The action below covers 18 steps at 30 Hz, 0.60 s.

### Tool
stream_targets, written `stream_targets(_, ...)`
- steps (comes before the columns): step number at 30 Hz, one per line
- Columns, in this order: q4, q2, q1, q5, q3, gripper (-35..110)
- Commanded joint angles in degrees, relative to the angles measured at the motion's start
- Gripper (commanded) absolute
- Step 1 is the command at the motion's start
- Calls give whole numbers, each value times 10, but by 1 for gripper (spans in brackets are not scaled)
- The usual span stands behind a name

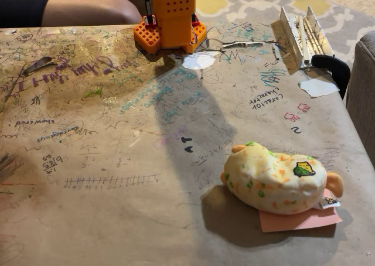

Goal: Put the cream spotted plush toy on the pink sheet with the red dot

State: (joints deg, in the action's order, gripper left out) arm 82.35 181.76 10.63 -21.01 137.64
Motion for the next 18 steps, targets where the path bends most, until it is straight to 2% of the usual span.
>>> stream_targets(1, -55, 25, -26, 10, 100, 5)
stream_targets(3, -75, 21, -30, 5, 147, 0)
stream_targets(8, -98, 117, -73, 40, 254, 0)
stream_targets(18, -150, 114, -104, 91, 365, 0)
